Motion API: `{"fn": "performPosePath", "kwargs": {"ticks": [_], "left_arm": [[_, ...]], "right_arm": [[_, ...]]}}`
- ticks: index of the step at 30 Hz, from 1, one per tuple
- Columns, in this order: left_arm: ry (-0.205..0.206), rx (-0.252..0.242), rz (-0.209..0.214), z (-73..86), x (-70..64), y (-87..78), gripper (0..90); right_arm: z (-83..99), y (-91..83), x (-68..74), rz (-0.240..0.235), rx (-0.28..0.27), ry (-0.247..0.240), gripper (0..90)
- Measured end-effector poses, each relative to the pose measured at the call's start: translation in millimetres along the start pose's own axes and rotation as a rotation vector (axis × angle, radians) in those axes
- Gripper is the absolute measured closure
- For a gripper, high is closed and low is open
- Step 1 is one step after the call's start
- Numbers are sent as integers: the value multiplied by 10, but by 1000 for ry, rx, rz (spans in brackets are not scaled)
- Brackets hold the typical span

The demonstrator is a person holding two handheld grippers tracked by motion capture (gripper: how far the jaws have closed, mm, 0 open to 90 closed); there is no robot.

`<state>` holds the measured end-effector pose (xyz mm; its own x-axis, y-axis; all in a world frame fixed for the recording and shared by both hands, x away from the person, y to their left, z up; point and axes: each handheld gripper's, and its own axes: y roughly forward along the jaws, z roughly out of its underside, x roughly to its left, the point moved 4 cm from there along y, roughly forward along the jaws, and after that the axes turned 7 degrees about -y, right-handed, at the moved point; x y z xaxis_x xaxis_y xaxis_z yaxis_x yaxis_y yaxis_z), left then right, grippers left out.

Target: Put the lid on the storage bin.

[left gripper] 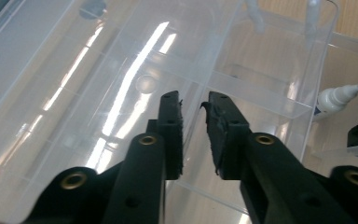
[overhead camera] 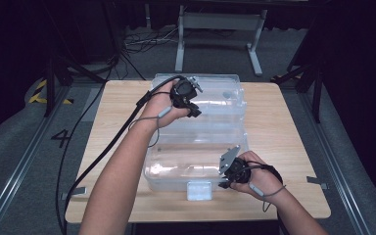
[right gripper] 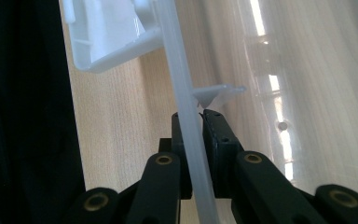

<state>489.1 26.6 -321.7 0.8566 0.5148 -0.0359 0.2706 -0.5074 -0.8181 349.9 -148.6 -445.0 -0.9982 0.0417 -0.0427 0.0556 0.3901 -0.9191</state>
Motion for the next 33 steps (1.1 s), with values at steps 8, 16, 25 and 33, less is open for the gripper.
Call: {"fn": "performPosePath", "kwargs": {"ticks": [8, 16, 25, 33], "left_arm": [[-11, -10, 34, 26, -25, -35, 811], [22, -13, 36, 51, -136, -99, 820], [58, -8, 41, 100, -263, -171, 831], [81, -20, 56, 167, -376, -222, 841]], "right_arm": [[-2, 3, 2, 1, 0, -2, 840], [-7, 3, 8, 6, 6, -1, 838], [-7, 3, 7, 6, 5, 1, 837], [-8, 5, 19, 16, 6, 2, 834]]}}
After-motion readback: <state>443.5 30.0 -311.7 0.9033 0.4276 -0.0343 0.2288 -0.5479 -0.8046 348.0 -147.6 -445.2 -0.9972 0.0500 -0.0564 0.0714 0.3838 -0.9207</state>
